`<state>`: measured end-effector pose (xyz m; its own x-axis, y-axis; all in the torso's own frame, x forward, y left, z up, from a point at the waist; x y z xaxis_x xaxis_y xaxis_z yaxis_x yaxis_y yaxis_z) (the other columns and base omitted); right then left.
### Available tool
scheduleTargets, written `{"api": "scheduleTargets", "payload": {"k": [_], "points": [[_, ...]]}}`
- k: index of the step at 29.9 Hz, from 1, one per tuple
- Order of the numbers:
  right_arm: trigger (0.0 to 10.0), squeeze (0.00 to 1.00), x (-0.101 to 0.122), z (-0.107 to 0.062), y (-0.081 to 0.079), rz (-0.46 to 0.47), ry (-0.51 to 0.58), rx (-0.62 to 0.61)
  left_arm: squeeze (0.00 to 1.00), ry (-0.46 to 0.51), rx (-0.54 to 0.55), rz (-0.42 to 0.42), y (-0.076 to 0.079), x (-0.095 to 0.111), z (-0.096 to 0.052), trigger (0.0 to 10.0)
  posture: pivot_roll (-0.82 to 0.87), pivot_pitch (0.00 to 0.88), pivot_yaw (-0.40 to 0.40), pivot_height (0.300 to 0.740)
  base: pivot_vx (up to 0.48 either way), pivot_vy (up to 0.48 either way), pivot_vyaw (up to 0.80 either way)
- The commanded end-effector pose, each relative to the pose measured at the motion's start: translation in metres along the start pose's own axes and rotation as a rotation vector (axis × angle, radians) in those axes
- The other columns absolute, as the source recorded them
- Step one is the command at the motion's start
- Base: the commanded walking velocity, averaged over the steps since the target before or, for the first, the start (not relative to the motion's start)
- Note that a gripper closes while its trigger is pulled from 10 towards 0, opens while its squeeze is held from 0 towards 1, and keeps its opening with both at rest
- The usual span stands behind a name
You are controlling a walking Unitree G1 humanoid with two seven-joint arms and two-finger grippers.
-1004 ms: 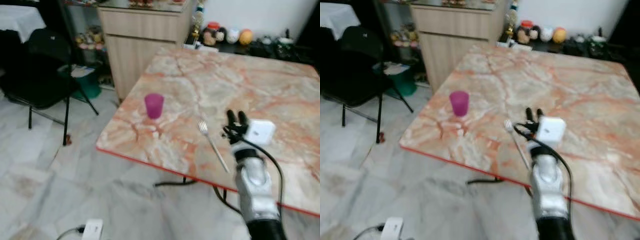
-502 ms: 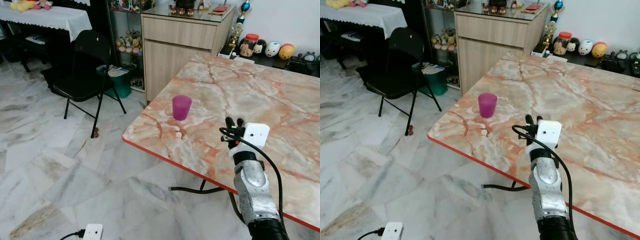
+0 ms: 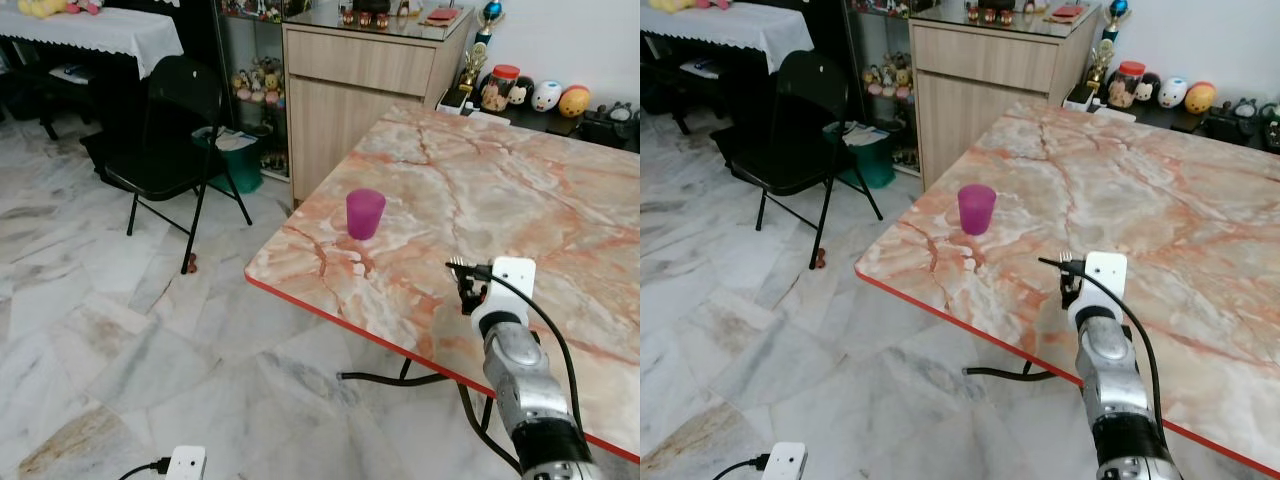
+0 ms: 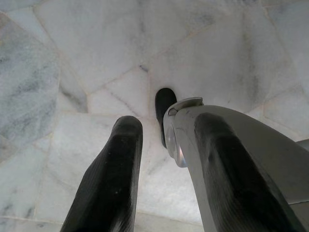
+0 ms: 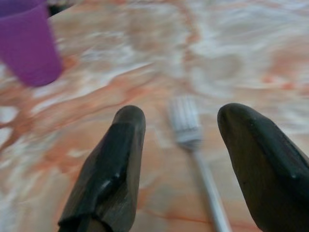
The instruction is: Setting the table
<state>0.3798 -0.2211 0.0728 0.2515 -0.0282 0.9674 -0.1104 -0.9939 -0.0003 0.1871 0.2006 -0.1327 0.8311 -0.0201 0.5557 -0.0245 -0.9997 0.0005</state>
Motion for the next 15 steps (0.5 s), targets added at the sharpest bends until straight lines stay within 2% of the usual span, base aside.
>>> {"api": "scheduleTargets", "payload": {"k": [1,5,10,11,15], "points": [[10.0,0.0,-0.005,0.003,-0.002,-0.016,-0.047,0.024,0.0,-0.007,0.002,0.001,-0.001,-0.001,0.0,10.0,0.02,0.0,-0.017,0.736,0.0,0.0,0.0],[10.0,0.0,-0.01,0.006,-0.003,-0.026,-0.085,0.027,0.0,-0.008,0.004,0.001,-0.002,-0.002,0.0,10.0,0.02,0.0,-0.016,0.736,0.0,0.0,0.0],[10.0,0.0,-0.014,0.012,0.008,-0.034,-0.14,-0.009,0.0,-0.009,0.007,-0.002,-0.002,-0.002,0.0,10.0,0.02,0.0,-0.016,0.736,0.0,0.0,0.0],[10.0,0.0,-0.011,0.013,0.014,-0.029,-0.132,-0.034,0.0,-0.008,0.008,-0.004,-0.002,-0.002,0.0,10.0,0.02,0.0,-0.016,0.736,0.0,0.0,0.0],[10.0,0.0,-0.005,0.014,0.021,-0.029,-0.121,-0.054,0.0,-0.008,0.01,-0.003,-0.003,-0.002,-0.001,10.0,0.03,0.0,-0.015,0.736,0.0,0.0,0.0]]}}
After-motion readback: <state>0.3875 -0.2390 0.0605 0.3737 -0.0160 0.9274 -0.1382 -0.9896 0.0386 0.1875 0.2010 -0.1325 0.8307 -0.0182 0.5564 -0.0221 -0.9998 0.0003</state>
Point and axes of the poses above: a point about 5 cm out from each wrist's last joint towards the gripper, its own z axis pointing out of the wrist towards the gripper, its own x axis along the axis of the wrist's last joint, y = z × x, the point moved 5 cm from there along z, pointing out of the wrist towards the gripper
